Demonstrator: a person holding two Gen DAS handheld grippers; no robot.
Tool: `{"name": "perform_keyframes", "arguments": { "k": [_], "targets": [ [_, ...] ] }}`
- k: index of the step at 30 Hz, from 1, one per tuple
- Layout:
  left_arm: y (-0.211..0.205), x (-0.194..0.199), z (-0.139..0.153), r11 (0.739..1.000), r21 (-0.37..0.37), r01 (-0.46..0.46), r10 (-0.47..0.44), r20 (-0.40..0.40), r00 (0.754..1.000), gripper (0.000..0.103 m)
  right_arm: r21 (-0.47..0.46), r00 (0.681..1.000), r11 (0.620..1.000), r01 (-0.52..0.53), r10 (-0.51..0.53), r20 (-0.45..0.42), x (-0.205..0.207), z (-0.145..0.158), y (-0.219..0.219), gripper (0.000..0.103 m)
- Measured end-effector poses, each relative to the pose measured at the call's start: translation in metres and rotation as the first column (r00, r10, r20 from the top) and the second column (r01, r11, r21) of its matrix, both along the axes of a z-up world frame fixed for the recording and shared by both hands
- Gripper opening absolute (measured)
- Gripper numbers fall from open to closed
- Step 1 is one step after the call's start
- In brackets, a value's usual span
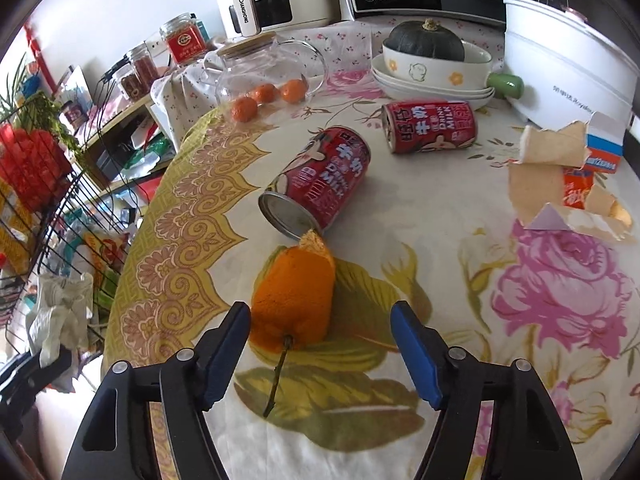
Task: Collect trash
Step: 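Grasp the orange peel with the right gripper while the left gripper holds the tissue, then carry the tissue and orange peel over the white bin and open both grippers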
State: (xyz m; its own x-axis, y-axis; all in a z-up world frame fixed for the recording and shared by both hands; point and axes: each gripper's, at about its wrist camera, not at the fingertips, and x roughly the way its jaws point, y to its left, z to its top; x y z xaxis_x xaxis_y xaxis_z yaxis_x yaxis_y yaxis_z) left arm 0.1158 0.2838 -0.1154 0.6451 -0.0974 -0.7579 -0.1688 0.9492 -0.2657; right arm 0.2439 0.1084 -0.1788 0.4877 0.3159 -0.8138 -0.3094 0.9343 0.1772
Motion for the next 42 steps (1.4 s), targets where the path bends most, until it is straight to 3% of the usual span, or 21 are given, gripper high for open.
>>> {"name": "perform_keyframes", "arguments": {
  "k": [4, 11, 24, 42],
  "targets": [
    [-0.002, -0.001, -0.002, 1.0, 0.005, 0.006, -0.006, -0.005, 1.0, 0.031, 0.005, 0.999, 0.999, -0.044, 0.044, -0.009, 0.001, -0.003, 0.01, 0.041],
    [-0.012, 0.001, 0.002, 1.0, 0.01, 0.026, -0.026, 0.0, 1.0, 0.031, -0.035, 0.996, 0.996, -0.078, 0.079, 0.029, -0.01, 0.01, 0.008, 0.03],
    [-0.069, 0.013, 0.015, 0.993, -0.014, 0.113, -0.113, 0.008, 0.994, 0.031, -0.089, 0.995, 0.996, -0.03, 0.038, 0.093, -0.036, 0.056, -0.074, 0.028],
    [-0.185, 0.034, 0.019, 0.96, 0.001, 0.281, -0.281, -0.007, 0.96, 0.032, -0.113, 0.982, 0.985, 0.13, -0.112, 0.153, -0.081, 0.109, -0.25, 0.028]
  ]
}}
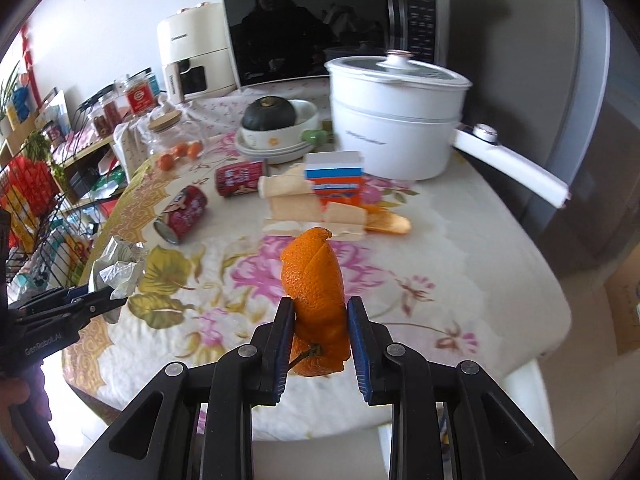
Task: Collect trash
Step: 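Carry the tissue and orange peel over the white bin and open both grippers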
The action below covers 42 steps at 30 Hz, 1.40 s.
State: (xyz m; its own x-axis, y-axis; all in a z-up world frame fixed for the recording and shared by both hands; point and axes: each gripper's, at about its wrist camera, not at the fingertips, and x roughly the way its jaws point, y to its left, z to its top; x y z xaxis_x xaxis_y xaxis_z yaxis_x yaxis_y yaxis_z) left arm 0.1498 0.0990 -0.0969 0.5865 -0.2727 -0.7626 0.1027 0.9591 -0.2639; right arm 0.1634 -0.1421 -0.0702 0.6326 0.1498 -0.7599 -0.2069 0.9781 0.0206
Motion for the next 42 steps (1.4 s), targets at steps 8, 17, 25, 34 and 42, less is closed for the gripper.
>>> {"name": "perform_keyframes", "arguments": {
  "k": [8, 17, 25, 34, 42],
  "targets": [
    [-0.056, 0.009, -0.007, 0.996, 0.018, 0.086, -0.086, -0.027, 0.996, 0.032, 0.031, 0.991, 0.992, 0.126, -0.124, -0.054, -0.014, -0.006, -0.068, 0.028],
    [-0.119, 0.015, -0.012, 0.981, 0.006, 0.195, -0.195, -0.049, 0.98, 0.032, 0.029, 0.976, 0.982, 0.189, -0.184, -0.118, -0.033, -0.002, -0.12, 0.028],
    [-0.188, 0.005, -0.022, 0.942, 0.027, 0.335, -0.332, -0.074, 0.94, 0.032, -0.018, 0.96, 0.973, 0.231, -0.231, -0.16, -0.051, -0.007, -0.159, 0.028],
    [-0.25, -0.011, -0.033, 0.892, 0.011, 0.452, -0.449, -0.097, 0.888, 0.032, -0.028, 0.944, 0.963, 0.268, -0.268, -0.195, -0.068, -0.014, -0.19, 0.028],
    [-0.276, -0.015, -0.042, 0.879, 0.051, 0.474, -0.464, -0.13, 0.876, 0.056, -0.044, 0.931, 0.955, 0.293, -0.295, -0.214, -0.081, -0.02, -0.214, 0.028]
  ]
}}
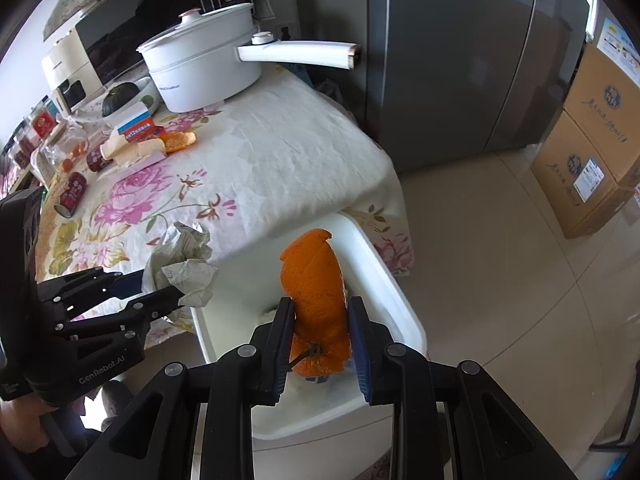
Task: Collect trash
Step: 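Carry the tissue and orange peel over the white bin and open both grippers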
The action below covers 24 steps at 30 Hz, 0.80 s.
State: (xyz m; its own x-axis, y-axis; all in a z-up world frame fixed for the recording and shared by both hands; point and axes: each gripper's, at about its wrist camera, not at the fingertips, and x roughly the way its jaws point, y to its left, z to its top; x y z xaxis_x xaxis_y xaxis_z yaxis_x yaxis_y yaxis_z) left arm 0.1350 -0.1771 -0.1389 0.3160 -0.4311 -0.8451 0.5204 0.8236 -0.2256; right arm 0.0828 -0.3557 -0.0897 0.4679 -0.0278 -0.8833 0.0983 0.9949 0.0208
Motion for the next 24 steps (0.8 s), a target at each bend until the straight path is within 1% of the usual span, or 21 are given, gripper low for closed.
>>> {"name": "perform_keyframes", "arguments": {
  "k": [1, 2, 4, 6, 8, 13, 16, 17, 19, 21, 22, 24],
  "targets": [
    [0.0, 0.001, -0.001, 1.0, 0.02, -0.018, 0.018, -0.002, 1.0, 0.076, 0.0, 1.0, 1.0, 0.003, -0.003, -0.002, -0.001, 0.0, -0.002, 0.028],
    [0.002, 0.002, -0.002, 0.999, 0.036, -0.04, 0.04, 0.0, 0.999, 0.085, -0.001, 1.0, 1.0, 0.007, -0.007, -0.003, -0.002, 0.0, -0.005, 0.028],
    [0.005, 0.004, -0.005, 0.996, 0.067, -0.065, 0.065, 0.001, 0.998, 0.088, -0.001, 1.0, 1.0, 0.011, -0.011, -0.005, -0.003, 0.0, -0.008, 0.028],
    [0.007, 0.005, -0.007, 0.992, 0.103, -0.077, 0.077, 0.008, 0.997, 0.093, -0.002, 1.0, 1.0, 0.012, -0.012, -0.006, -0.004, 0.0, -0.01, 0.028],
    [0.011, 0.004, -0.008, 0.989, 0.122, -0.084, 0.083, 0.016, 0.996, 0.097, -0.002, 1.0, 1.0, 0.008, -0.008, -0.008, -0.003, 0.0, -0.009, 0.028],
    [0.021, 0.005, -0.004, 0.985, 0.138, -0.105, 0.101, 0.037, 0.994, 0.102, -0.003, 1.0, 1.0, -0.007, 0.007, -0.012, -0.002, -0.001, -0.003, 0.029],
    [0.028, 0.006, 0.0, 0.984, 0.136, -0.117, 0.111, 0.048, 0.993, 0.102, -0.003, 1.0, 1.0, -0.011, 0.011, -0.015, 0.0, -0.003, 0.001, 0.029],
    [0.03, 0.007, 0.002, 0.984, 0.134, -0.12, 0.114, 0.051, 0.992, 0.102, -0.001, 1.0, 1.0, -0.012, 0.012, -0.017, 0.0, -0.003, 0.002, 0.031],
    [0.035, 0.007, 0.004, 0.983, 0.133, -0.128, 0.121, 0.059, 0.991, 0.102, 0.001, 1.0, 1.0, -0.003, 0.003, -0.016, 0.002, -0.004, 0.003, 0.036],
    [0.04, 0.008, 0.005, 0.981, 0.135, -0.139, 0.13, 0.072, 0.989, 0.102, 0.009, 1.0, 1.0, 0.015, -0.015, -0.015, 0.003, -0.005, 0.003, 0.066],
    [0.043, 0.009, 0.005, 0.98, 0.136, -0.143, 0.133, 0.076, 0.988, 0.102, 0.011, 1.0, 1.0, 0.026, -0.026, -0.007, 0.003, -0.004, 0.002, 0.071],
    [0.049, 0.01, 0.007, 0.979, 0.134, -0.155, 0.145, 0.082, 0.986, 0.102, 0.014, 1.0, 0.999, 0.031, -0.031, -0.003, 0.004, -0.003, 0.003, 0.074]
  ]
}}
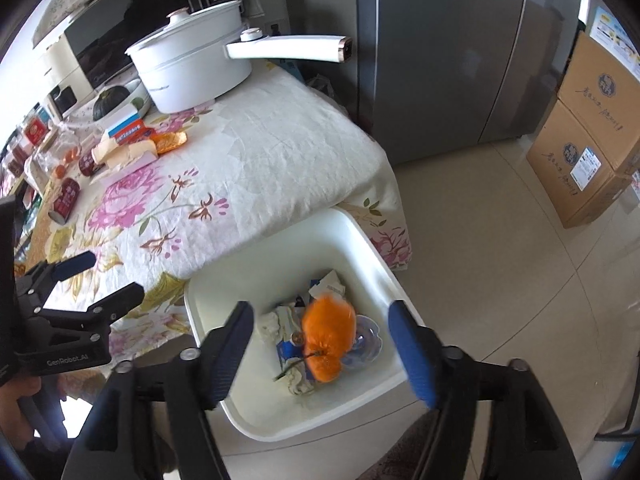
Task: Collect trash
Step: 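Carry the tissue and orange peel over the white bin and open both grippers, then move both grippers back over the table toward the remaining items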
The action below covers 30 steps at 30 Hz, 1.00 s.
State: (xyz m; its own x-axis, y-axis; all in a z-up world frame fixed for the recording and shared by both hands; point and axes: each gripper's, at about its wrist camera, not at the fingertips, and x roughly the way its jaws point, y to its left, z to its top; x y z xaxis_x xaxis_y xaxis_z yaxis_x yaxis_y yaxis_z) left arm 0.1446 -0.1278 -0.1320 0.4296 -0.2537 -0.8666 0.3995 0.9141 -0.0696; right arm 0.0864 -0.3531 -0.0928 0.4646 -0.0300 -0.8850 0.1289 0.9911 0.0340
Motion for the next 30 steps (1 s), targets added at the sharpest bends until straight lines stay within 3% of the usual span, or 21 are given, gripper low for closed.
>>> {"name": "perform_keyframes", "arguments": {
  "k": [6, 19, 30],
  "targets": [
    [0.021, 0.003, 0.002, 0.999, -0.018, -0.042, 0.041, -0.012, 0.999, 0.102, 0.003, 1.0, 1.0, 0.02, -0.02, -0.006, 0.004, -0.001, 0.002, 0.082],
    [0.076, 0.011, 0.011, 0.989, 0.002, -0.148, 0.148, -0.006, 0.989, 0.102, -0.007, 1.0, 1.0, 0.005, -0.005, 0.002, 0.022, -0.001, 0.028, 0.085],
    [0.177, 0.029, 0.025, 0.943, -0.072, -0.324, 0.329, 0.06, 0.943, 0.102, 0.001, 0.999, 0.999, -0.04, 0.04, 0.006, 0.054, -0.009, 0.081, 0.086]
  ]
}}
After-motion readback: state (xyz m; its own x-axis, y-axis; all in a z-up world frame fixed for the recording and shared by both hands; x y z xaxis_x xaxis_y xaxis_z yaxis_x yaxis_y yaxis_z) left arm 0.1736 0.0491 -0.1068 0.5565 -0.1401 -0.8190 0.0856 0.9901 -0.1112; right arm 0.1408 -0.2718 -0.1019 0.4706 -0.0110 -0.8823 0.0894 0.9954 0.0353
